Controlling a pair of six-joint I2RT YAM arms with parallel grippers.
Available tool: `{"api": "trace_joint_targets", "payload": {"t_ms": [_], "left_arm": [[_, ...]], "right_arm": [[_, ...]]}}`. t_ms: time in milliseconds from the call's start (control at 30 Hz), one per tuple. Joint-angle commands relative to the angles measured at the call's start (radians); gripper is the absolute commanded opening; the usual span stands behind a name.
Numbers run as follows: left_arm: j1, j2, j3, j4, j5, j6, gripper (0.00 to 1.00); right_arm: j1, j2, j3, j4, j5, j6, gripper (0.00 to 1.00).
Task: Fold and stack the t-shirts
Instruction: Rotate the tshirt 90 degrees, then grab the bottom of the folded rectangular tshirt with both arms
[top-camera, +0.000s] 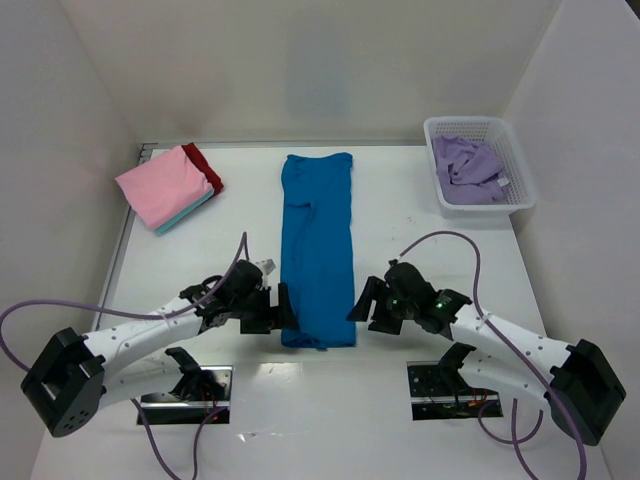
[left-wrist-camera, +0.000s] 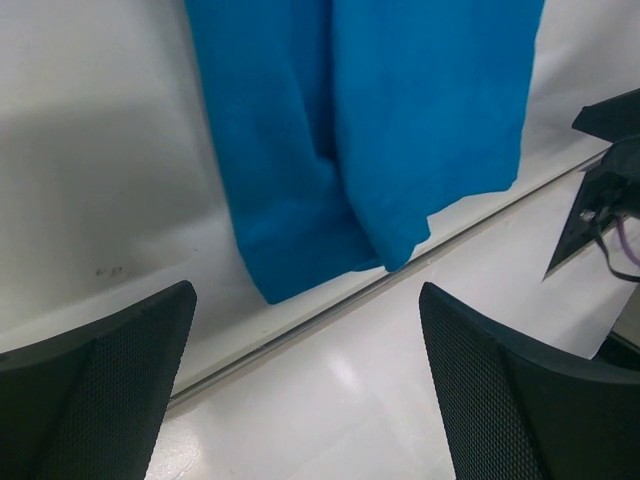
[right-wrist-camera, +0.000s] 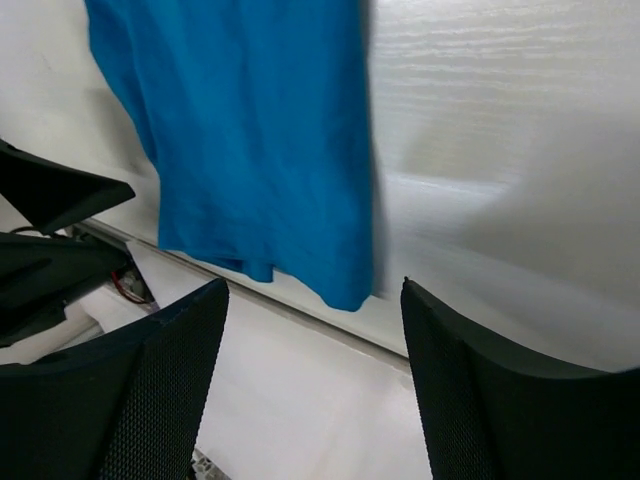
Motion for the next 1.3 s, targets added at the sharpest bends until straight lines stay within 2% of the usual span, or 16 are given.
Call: {"api": "trace_joint_targets", "payload": {"t_ms": [0, 267, 333, 600, 767, 900, 1133, 1267], "left_arm": [[-0.027, 0.022, -0.004, 0.048, -0.002, -0.001, 1.0], [-0.027, 0.057, -0.013, 0.068, -0.033, -0.001, 1.0], [-0.027, 0.079, -0.022, 0.08, -0.042, -0.011, 1.0], [-0.027, 0.108, -0.032, 0.1, -0.051, -0.02, 0.9], [-0.027, 0.137, -0.041, 0.131, -0.042, -0.031, 0.81], [-0.027, 0.15, -0.041, 0.119, -0.022, -0.05, 0.81], [-0.027, -0.034, -0.096, 0.019, -0.022, -0.107, 0.81], [-0.027, -0.111, -0.138, 0.019, -0.022, -0.146, 0.79]], "right_arm": [[0.024, 0.019, -0.014, 0.04, 0.0, 0.027, 0.75], [0.121, 0.161, 0.004, 0.063, 0.032, 0.05, 0.73], [0.133, 0.184, 0.031, 0.063, 0.041, 0.059, 0.68], [0.144, 0.204, 0.041, 0.072, 0.071, 0.077, 0.61], [0.144, 0.204, 0.032, 0.082, 0.071, 0.088, 0.52], [0.144, 0.213, 0.041, 0.082, 0.071, 0.088, 0.51], [0.144, 0.234, 0.041, 0.091, 0.071, 0.088, 0.51], [0.144, 0.257, 0.041, 0.112, 0.061, 0.088, 0.51]]}}
